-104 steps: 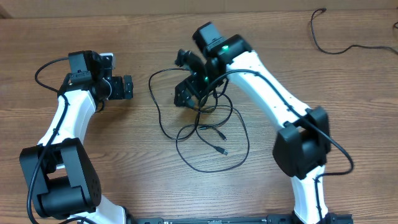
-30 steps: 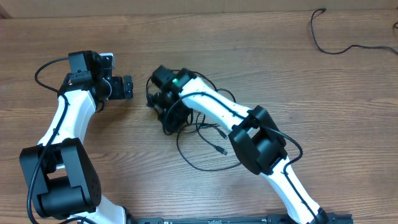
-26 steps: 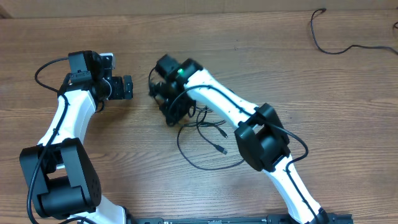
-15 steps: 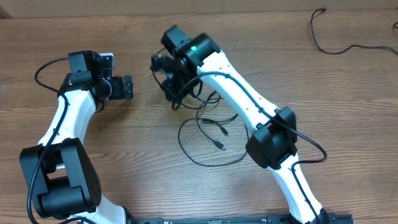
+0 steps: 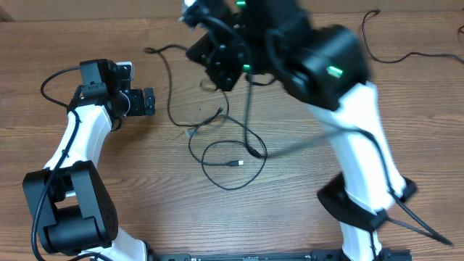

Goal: Untangle cables

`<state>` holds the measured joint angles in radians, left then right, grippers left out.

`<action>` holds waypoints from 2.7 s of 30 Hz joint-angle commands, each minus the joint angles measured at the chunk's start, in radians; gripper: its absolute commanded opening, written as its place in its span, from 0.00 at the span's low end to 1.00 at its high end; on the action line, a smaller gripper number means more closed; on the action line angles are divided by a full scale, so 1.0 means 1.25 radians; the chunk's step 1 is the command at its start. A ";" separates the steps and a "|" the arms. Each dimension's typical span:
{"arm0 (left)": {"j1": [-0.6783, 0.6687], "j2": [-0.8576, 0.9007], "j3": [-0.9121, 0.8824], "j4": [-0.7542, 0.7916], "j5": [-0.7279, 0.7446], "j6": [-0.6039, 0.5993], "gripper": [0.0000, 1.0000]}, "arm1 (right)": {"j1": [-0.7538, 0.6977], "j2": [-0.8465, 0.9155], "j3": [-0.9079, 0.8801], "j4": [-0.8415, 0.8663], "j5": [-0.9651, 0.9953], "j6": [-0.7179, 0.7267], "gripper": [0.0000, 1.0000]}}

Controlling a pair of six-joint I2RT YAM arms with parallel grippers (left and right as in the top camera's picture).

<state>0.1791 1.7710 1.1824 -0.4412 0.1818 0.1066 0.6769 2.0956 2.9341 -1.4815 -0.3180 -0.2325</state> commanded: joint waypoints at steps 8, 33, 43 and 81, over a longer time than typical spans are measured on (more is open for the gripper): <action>0.002 -0.020 -0.001 0.000 -0.005 -0.008 1.00 | 0.005 -0.148 0.026 0.049 0.132 -0.003 0.04; 0.002 -0.020 -0.001 0.000 -0.005 -0.008 0.99 | 0.005 -0.184 0.026 0.518 0.135 -0.089 0.04; 0.002 -0.020 -0.001 0.000 -0.005 -0.008 1.00 | 0.005 -0.184 0.026 0.627 0.212 -0.357 0.04; -0.004 -0.020 -0.001 0.133 0.102 -0.062 0.99 | 0.005 -0.184 -0.013 0.584 0.499 -0.634 0.04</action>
<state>0.1787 1.7710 1.1786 -0.2771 0.2058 0.0944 0.6769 1.8935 2.9158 -0.7536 0.2932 -1.0225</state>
